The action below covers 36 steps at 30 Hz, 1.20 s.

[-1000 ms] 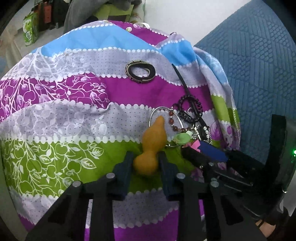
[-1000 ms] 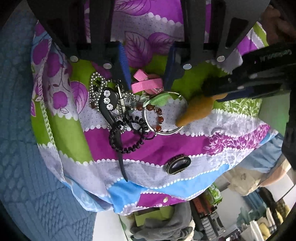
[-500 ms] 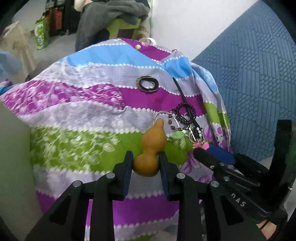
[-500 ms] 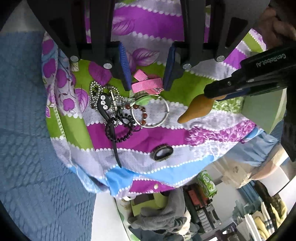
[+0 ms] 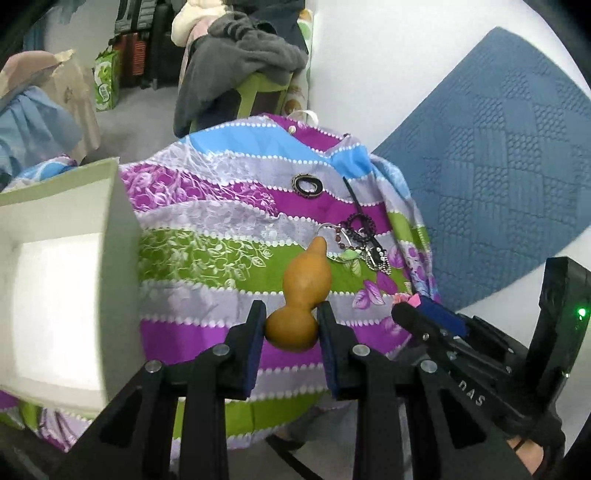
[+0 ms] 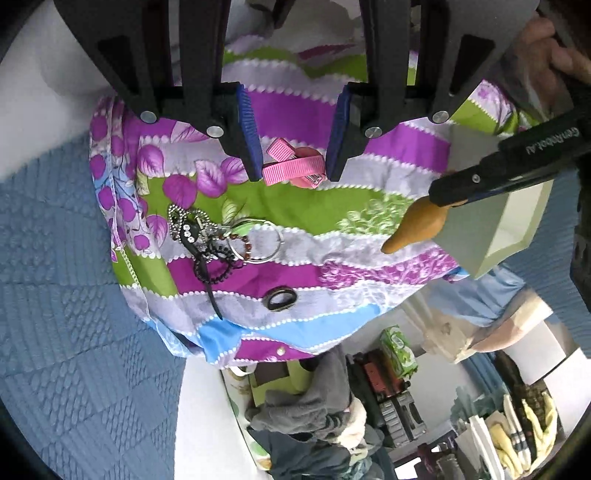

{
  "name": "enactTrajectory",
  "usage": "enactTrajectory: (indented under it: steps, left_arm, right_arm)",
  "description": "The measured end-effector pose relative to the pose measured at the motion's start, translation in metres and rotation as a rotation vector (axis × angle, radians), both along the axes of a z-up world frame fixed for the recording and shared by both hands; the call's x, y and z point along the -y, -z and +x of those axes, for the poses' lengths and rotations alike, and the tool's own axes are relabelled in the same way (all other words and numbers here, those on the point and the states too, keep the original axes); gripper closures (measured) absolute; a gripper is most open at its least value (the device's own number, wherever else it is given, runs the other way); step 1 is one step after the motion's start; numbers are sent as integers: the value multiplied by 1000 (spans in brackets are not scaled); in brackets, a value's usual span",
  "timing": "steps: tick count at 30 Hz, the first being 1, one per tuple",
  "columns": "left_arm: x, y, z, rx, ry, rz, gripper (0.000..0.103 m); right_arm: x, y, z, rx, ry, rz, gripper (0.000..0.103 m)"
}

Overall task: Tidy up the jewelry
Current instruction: 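Carry the gourd with the left gripper into the white box while the right drops the pink bow there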

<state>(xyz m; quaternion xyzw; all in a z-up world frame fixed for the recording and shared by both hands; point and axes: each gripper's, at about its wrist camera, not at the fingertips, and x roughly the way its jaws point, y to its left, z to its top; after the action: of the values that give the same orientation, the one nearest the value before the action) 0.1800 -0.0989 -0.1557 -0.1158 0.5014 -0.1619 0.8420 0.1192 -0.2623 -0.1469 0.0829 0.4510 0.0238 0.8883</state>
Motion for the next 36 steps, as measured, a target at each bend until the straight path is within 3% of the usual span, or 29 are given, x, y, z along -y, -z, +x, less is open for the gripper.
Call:
enactTrajectory:
  steps: [7,14,21,29,36]
  left_arm:
    - [-28,-50,-17,64,-7,44,75]
    - [-63,-111,-29,171,-57,10,75]
    - [-102,-150,-41,237,-97,15,75]
    - [-164,-158,-50,258,-203,57,75]
    - [-216,-128,-48,205,-293,80,75]
  right_arm:
    - [-19,-43,-7,64,16,7,71]
    - [-41,-104,-8,166,-22,-22,71]
    - [-78,-154,-1,248,-88,-42,71]
    - [-128,-156,14,284,-178,-48,70]
    - [-182,-135,36,245,-306,-22,70]
